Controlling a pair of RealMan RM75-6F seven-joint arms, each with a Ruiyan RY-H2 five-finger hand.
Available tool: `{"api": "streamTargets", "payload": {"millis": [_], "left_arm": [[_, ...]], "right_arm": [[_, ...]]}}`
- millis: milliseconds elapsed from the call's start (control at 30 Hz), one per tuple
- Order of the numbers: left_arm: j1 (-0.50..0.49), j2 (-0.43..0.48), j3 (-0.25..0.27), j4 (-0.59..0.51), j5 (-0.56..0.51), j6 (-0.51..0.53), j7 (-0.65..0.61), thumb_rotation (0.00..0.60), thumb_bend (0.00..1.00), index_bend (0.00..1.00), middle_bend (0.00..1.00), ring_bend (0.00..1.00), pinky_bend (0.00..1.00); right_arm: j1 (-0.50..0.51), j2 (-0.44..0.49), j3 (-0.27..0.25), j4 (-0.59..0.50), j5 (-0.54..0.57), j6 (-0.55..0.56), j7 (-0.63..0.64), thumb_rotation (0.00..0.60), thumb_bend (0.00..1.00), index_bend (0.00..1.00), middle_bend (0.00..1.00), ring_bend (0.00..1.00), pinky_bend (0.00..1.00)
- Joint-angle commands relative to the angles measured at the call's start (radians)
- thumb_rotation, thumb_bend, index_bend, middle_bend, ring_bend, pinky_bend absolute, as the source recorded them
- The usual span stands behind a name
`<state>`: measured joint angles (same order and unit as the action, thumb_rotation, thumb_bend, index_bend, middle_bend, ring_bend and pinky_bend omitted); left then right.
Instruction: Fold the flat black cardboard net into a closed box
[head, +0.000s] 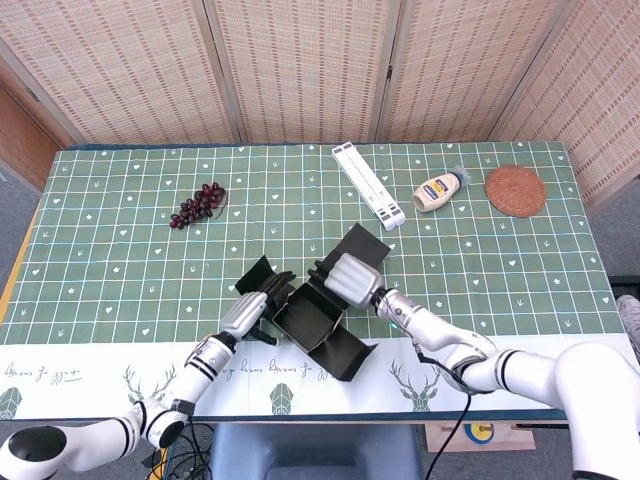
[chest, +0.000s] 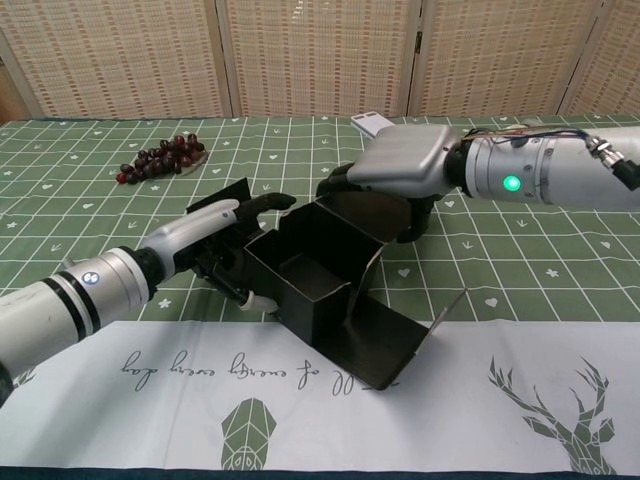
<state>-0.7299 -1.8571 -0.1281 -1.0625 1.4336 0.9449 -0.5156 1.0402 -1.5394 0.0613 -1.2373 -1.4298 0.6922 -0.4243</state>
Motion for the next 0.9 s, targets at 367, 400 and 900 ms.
{"api": "streamTargets", "payload": {"millis": [367,400,900], "left_arm": [[-0.035,0.053,-0.008,-0.078,-0.035,-0.130,-0.136,0.600,0.09,0.04,0.04,0.60,0.92],[-0.038,0.059,-0.005,-0.083,-0.030,-0.140,-0.153,0.600,0.09,0.04,0.04,0.60,0.92],[-0.079,0.095,0.038,-0.105,0.032,-0.220,-0.353,0.600,0.09,0.12,0.13,0.62,0.92]], "right_arm": [[0.051,0.030,-0.053,0.023,-0.187,0.039,0.153,0.600,0.41,0.35,0.40,0.85,0.93],[0.054,0.029,-0.058,0.030,-0.200,0.043,0.165,0.600,0.41,0.35,0.40,0.85,0.93],[0.074,0.001,-0.113,0.120,-0.334,0.144,0.317,0.600,0.41,0.36,0.40,0.86,0.93]]}}
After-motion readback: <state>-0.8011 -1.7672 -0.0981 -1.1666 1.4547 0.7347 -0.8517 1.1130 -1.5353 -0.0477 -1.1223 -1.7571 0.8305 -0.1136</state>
